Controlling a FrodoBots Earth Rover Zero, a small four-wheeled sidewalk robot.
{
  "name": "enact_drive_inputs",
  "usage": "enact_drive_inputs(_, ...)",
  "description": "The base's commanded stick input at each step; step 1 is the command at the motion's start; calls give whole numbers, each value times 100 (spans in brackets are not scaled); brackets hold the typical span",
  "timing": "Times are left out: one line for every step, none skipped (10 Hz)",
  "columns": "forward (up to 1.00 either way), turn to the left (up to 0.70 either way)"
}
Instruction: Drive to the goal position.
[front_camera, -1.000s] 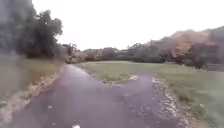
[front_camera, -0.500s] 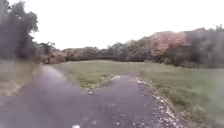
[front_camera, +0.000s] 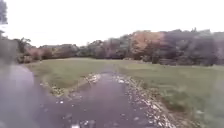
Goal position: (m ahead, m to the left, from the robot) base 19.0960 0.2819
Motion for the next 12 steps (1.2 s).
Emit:
enact_drive_inputs(98,-3)
enact_drive_inputs(98,0)
enact_drive_inputs(98,0)
enact_drive_inputs(98,0)
enact_drive_inputs(98,0)
enact_drive_inputs(98,28)
enact_drive_inputs(98,34)
enact_drive_inputs(98,39)
enact_drive_inputs(98,39)
enact_drive_inputs(98,39)
enact_drive_inputs(98,39)
enact_drive_inputs(98,39)
